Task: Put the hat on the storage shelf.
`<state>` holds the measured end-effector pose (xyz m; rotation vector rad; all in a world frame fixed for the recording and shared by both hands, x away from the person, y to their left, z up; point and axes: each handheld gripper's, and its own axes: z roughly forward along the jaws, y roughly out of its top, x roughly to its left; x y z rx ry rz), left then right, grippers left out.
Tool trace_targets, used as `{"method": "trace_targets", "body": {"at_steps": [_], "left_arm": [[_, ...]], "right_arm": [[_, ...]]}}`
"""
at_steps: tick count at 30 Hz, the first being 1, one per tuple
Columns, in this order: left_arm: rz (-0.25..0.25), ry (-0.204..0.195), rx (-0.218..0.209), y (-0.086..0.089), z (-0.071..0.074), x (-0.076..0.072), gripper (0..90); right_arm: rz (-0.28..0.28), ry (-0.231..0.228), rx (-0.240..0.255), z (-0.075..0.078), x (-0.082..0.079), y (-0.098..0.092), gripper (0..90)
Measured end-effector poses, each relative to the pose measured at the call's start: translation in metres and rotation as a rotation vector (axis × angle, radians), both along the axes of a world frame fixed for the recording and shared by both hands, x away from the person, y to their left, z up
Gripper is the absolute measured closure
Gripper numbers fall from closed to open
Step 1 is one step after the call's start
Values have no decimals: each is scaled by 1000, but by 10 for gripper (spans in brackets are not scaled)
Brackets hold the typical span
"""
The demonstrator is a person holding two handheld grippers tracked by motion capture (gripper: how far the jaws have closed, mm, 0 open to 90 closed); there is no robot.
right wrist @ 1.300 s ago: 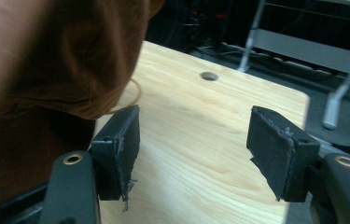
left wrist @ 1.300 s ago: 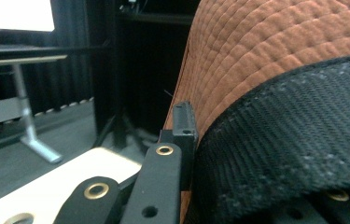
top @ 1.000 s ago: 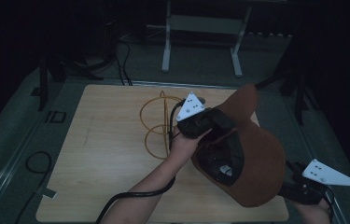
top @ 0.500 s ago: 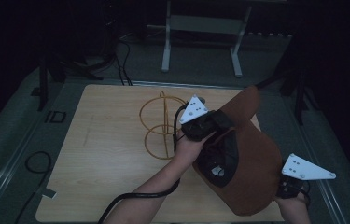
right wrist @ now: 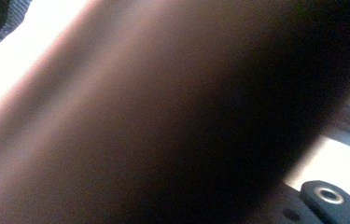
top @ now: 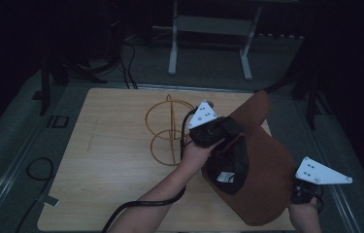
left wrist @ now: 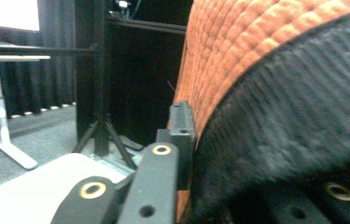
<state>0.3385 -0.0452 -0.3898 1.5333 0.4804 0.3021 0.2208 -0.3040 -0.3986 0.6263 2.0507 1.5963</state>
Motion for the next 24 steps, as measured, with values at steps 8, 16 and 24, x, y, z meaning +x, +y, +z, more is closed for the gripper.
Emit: {"method": "trace_targets", "body": {"at_steps": [8,16,24], "left_arm": [[30,-21,56,4,4,-1,463],[105,-14,167,12,4,-9,240],[166,-60,217,38,14,-35,158]], "right_arm": [[-40,-32,14,10,-5,-11,900],[-89,-44,30,16,-3,-21,899],[-150,-81,30,29,4,-20,900]]}}
